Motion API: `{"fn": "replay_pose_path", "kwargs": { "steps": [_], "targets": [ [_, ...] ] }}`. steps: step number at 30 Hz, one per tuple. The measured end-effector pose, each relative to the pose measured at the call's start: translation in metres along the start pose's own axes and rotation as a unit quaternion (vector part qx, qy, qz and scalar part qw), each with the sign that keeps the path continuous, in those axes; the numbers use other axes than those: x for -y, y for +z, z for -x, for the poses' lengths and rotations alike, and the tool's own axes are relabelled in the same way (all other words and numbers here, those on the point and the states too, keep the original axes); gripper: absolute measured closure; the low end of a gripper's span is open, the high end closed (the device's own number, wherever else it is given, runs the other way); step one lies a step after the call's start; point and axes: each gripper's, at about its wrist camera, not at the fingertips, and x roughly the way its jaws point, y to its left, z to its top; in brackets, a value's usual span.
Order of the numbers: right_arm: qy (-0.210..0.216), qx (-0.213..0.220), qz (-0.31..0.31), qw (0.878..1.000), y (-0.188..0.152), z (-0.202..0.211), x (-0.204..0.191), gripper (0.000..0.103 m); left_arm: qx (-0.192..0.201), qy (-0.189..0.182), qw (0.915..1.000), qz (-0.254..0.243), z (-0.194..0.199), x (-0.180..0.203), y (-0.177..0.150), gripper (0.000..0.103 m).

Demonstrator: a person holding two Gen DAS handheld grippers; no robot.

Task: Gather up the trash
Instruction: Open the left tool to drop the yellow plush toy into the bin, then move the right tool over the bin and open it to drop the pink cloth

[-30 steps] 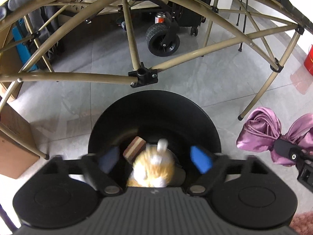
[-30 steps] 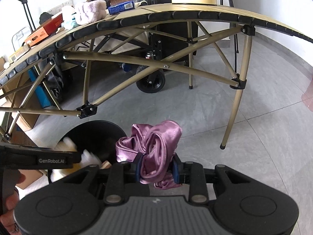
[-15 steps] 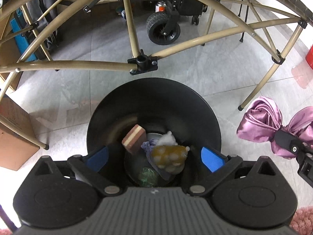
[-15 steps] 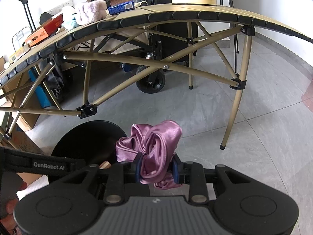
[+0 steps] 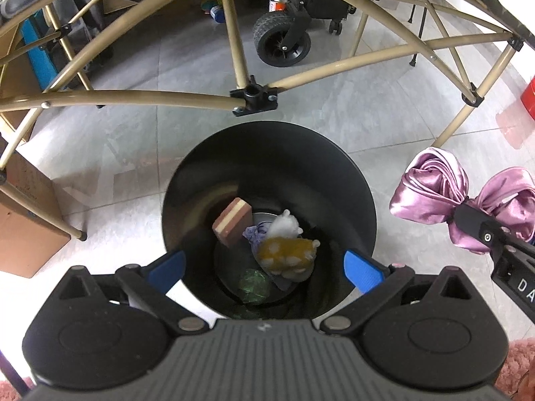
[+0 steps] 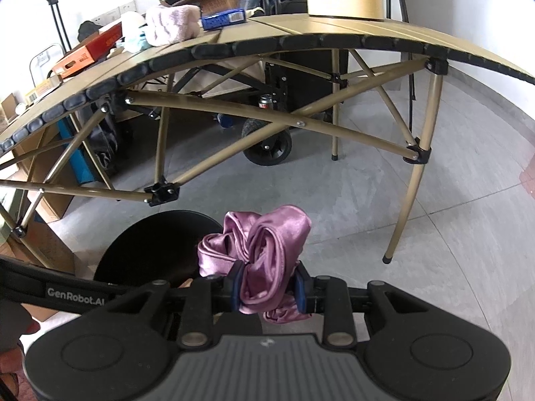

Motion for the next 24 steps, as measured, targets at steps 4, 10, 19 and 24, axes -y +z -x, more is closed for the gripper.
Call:
{"fn": "replay_pose_path", "kwargs": {
  "steps": [4,10,19,24],
  "targets": [
    [0.005,0.001,0.009,1.0,0.003,-0.001,-0.011,0.074,0.003,0.002,1.0,0.005,0.006,-0.008,-0.001,0.0],
    [0.019,-0.001,0.025,0.999,0.008,-0.005,-0.033,0.074,0.006,0.011,0.9997,0.021,0.015,-0.027,-0.004,0.0],
    [0.042,-0.011,0.048,0.998,0.015,-0.014,-0.072,0.074,0.013,0.045,0.9966,0.068,0.029,-0.076,-0.013,0.0],
    [0.051,-0.032,0.052,0.997,0.017,-0.028,-0.087,0.074,0.007,0.064,0.9917,0.111,0.033,-0.109,-0.018,0.0]
  ]
}}
